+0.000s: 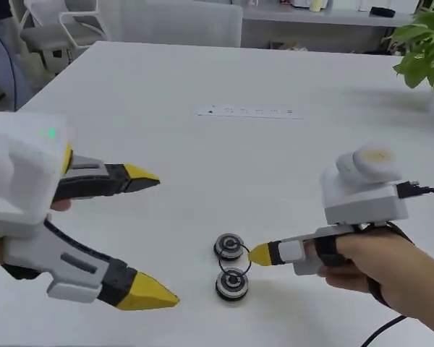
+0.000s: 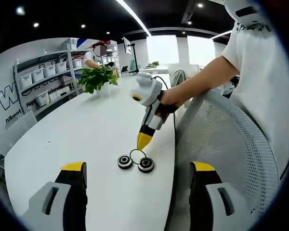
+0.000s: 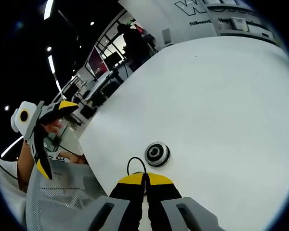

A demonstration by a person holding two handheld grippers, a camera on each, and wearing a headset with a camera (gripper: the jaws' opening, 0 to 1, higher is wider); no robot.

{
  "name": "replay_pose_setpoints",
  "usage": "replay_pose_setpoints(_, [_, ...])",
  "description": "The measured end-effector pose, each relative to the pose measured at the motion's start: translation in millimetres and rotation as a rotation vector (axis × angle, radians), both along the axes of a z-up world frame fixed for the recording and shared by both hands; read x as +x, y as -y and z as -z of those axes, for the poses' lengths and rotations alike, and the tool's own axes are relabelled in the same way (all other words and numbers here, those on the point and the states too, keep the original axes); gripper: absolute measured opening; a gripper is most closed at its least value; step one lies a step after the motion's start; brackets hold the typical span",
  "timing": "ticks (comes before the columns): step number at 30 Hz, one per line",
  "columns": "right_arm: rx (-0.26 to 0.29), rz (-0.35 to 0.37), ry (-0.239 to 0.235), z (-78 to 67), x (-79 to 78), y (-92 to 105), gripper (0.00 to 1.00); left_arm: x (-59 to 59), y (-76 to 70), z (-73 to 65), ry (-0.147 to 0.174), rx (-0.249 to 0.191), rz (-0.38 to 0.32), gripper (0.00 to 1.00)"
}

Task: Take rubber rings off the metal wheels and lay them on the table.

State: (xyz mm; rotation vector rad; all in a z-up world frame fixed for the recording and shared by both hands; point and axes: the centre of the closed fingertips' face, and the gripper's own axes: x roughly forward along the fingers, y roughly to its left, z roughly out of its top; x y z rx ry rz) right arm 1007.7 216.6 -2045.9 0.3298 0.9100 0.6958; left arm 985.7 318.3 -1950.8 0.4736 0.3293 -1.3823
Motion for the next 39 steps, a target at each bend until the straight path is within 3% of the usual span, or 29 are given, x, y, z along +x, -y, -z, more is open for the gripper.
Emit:
replay_pose_setpoints(3, [0.011,0.013,0.007,-3.8,1.7,1.1,0.0,5.2,-14.0,0.1,0.021,-0.005,-0.053,0.9])
replay_pose_setpoints(13, [0.044,0.031,0.032,-15.4,3.3,-0.3,0.0,0.3,-40.8,13.4,-0.031,-0.038,-0.17,0.9])
replay_pose_setpoints(18, [0.053,0.028,0.046,-20.8,3.3,-2.3,0.0,-2.0,-44.9,21.5,-0.043,-0.026,-0.19,0.9])
replay_pose_setpoints(30, [0.059,0.021,0.079,-33.7,-1.0,-4.3,0.0,-6.3,-45.4,31.8,-0.078,-0.045,-0.214,0.9])
replay_pose_setpoints(35, [0.029,-0.014,0.092,-35.5,-2.7,-6.2,0.0,-6.9,-46.1,31.7,-0.08,-0.053,-0.218,0.9])
replay_pose_setpoints(39, [-0.039,-0.082,0.125,-39.6,-2.8,-7.3,0.0,-6.4,-47.2,31.6,-0.081,-0.056,-0.22,0.9])
